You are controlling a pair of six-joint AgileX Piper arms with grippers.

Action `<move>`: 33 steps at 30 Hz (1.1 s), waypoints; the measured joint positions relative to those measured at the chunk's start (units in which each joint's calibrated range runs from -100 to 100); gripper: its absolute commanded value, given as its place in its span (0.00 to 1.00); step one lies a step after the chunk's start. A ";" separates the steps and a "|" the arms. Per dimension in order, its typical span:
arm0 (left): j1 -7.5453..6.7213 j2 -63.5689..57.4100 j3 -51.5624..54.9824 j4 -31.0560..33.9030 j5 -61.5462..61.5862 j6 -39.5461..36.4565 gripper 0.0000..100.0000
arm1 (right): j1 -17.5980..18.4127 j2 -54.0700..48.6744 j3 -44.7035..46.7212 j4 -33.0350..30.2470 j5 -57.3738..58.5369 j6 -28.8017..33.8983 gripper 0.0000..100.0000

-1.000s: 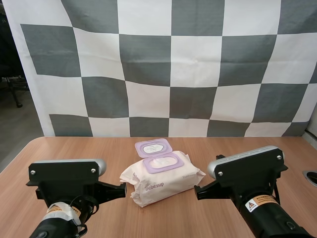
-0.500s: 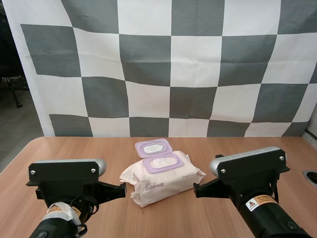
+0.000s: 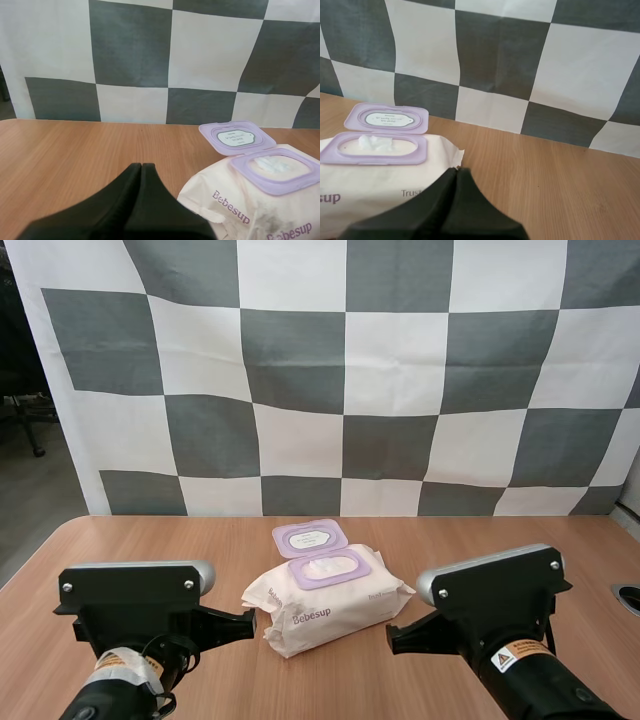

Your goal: Open the wet wipes lid

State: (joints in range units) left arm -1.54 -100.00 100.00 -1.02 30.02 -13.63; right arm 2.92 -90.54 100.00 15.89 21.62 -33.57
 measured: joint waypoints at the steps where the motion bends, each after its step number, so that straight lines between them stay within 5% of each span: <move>1: -0.45 0.00 0.00 0.00 0.00 0.00 0.00 | 0.00 0.00 0.00 0.00 2.90 0.00 0.00; 9: -1.91 0.00 0.00 0.30 0.00 3.56 0.00 | 0.00 0.00 0.00 0.00 3.78 0.00 0.00; 16: -2.32 0.00 0.00 7.75 7.40 7.92 0.00 | 0.00 -0.16 0.00 0.00 3.42 2.15 0.00; 33: -2.32 0.00 0.00 8.53 1.13 -0.65 0.00 | 0.00 -0.16 0.00 4.15 -7.37 4.89 0.00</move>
State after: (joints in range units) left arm -3.87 -100.00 100.00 7.50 31.14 -14.28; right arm 2.92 -90.70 100.00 20.04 14.24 -28.68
